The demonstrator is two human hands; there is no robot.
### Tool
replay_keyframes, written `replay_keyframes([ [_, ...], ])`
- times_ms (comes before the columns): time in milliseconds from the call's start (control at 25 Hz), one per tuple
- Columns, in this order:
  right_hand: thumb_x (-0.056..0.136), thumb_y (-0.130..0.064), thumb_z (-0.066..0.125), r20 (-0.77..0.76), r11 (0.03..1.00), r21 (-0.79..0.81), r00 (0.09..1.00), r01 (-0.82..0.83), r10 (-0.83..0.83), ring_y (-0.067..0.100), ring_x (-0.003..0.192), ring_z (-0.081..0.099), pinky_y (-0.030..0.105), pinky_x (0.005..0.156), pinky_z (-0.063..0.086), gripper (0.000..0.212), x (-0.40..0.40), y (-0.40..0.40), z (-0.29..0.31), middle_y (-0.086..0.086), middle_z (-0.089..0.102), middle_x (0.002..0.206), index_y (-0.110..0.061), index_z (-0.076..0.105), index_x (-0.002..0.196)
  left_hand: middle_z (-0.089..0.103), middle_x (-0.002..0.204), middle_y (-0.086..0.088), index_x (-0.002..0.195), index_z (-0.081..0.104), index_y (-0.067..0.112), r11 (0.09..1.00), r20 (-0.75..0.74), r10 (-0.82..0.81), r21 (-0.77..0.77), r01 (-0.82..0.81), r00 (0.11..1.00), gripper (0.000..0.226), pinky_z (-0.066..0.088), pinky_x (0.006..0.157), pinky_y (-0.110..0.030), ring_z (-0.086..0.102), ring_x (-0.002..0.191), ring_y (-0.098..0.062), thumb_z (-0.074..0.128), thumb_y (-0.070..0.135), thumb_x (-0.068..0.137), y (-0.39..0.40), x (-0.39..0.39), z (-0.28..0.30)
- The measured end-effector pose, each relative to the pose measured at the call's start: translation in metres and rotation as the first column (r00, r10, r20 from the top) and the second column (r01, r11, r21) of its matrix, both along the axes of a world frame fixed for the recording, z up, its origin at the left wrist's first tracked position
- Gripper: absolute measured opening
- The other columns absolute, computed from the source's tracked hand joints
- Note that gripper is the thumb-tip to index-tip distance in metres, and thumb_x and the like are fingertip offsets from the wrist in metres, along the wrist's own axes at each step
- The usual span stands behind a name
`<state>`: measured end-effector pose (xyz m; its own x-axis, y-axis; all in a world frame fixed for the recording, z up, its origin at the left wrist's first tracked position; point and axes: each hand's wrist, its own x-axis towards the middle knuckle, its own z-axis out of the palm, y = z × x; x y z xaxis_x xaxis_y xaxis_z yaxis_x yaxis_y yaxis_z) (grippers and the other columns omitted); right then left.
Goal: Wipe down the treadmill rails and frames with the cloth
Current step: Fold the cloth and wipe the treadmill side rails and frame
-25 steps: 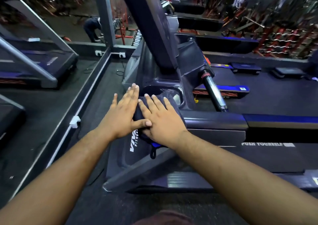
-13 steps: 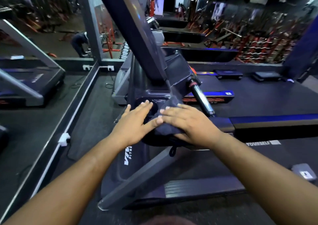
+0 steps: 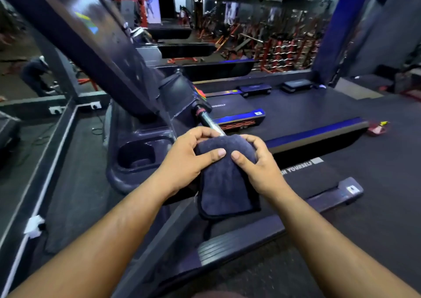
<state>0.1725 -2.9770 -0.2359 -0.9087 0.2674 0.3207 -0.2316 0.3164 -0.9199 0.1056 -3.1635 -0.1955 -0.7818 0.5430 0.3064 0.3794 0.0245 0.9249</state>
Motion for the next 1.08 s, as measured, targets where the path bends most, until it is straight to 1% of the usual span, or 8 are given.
replay_keyframes([
  [160,0.086,-0.034,0.077,-0.028,0.952,0.049,0.953,0.302,-0.301,0.008,0.110,0.061,0.025,0.092,0.048,0.049,-0.001,0.072,0.015,-0.012,0.060,0.117,-0.020,0.049,0.124,0.063,0.113,0.002,0.126,0.048,0.029,0.984,-0.066,0.078,-0.154,-0.087,0.995,0.062,0.054,0.093,-0.045,0.064,0.092,-0.014,0.083,0.037,0.075,0.067,-0.017,-0.014],
  [280,0.089,-0.059,0.057,-0.024,0.538,0.722,0.793,0.435,-0.609,0.032,0.144,0.031,0.054,0.112,0.029,0.077,-0.031,0.116,-0.008,0.009,0.034,0.157,-0.025,0.027,0.152,0.040,0.154,-0.004,0.152,0.028,0.019,0.778,-0.494,-0.024,-0.555,-0.293,0.869,0.091,0.036,0.115,-0.041,0.042,0.138,-0.023,0.071,0.056,0.081,0.116,-0.024,-0.031],
  [360,0.092,-0.060,0.048,-0.112,0.411,0.864,0.908,0.290,-0.404,0.030,0.150,0.021,0.070,0.113,0.017,0.069,-0.038,0.119,-0.044,0.008,0.030,0.161,-0.031,0.032,0.153,0.020,0.165,-0.005,0.158,0.014,0.016,0.604,-0.626,-0.129,-0.665,-0.440,0.769,0.099,0.021,0.119,-0.044,0.021,0.151,-0.021,0.060,0.065,0.085,0.135,-0.022,-0.046],
  [440,0.094,-0.060,0.047,-0.241,0.372,0.885,0.959,0.279,-0.146,0.026,0.145,0.037,0.066,0.113,0.023,0.058,-0.037,0.142,-0.075,0.004,0.049,0.150,-0.031,0.047,0.145,0.011,0.167,-0.002,0.159,0.007,0.018,0.485,-0.632,-0.186,-0.725,-0.489,0.752,0.105,0.012,0.120,-0.052,0.012,0.154,-0.018,0.054,0.072,0.083,0.145,-0.020,-0.057],
  [560,0.095,-0.068,0.040,-0.359,0.253,0.900,0.933,0.355,-0.033,0.023,0.139,0.047,0.054,0.114,0.028,0.062,-0.044,0.208,-0.086,0.002,0.054,0.146,-0.031,0.051,0.143,0.022,0.165,-0.004,0.158,0.018,0.017,0.429,-0.683,-0.205,-0.706,-0.563,0.701,0.106,0.016,0.117,-0.061,0.021,0.152,-0.021,0.049,0.079,0.077,0.169,-0.022,-0.067],
  [800,0.095,-0.070,0.035,-0.322,0.315,0.890,0.944,0.329,-0.074,0.021,0.132,0.053,0.050,0.111,0.029,0.065,-0.051,0.293,-0.080,0.001,0.060,0.139,-0.026,0.059,0.137,0.021,0.165,-0.006,0.158,0.018,0.014,0.344,-0.666,-0.255,-0.740,-0.578,0.701,0.108,0.011,0.115,-0.069,0.021,0.152,-0.021,0.021,0.087,0.078,0.256,-0.016,-0.074],
  [960,0.092,-0.070,0.034,-0.208,0.397,0.851,0.916,0.342,-0.343,0.022,0.136,0.048,0.066,0.114,0.015,0.063,-0.048,0.383,-0.062,-0.002,0.060,0.138,-0.030,0.061,0.134,0.004,0.168,-0.004,0.159,0.000,0.015,0.328,-0.658,-0.292,-0.751,-0.573,0.694,0.107,0.001,0.117,-0.068,0.004,0.155,-0.019,0.024,0.085,0.082,0.305,-0.017,-0.064],
  [1080,0.090,-0.071,0.031,-0.129,0.457,0.780,0.824,0.428,-0.552,0.020,0.142,0.037,0.065,0.111,0.017,0.058,-0.048,0.357,-0.056,-0.010,0.051,0.147,-0.042,0.058,0.132,0.003,0.168,-0.005,0.159,-0.001,0.015,0.349,-0.659,-0.309,-0.749,-0.563,0.686,0.106,0.002,0.117,-0.067,0.003,0.155,-0.019,0.019,0.086,0.082,0.323,-0.025,-0.060],
])
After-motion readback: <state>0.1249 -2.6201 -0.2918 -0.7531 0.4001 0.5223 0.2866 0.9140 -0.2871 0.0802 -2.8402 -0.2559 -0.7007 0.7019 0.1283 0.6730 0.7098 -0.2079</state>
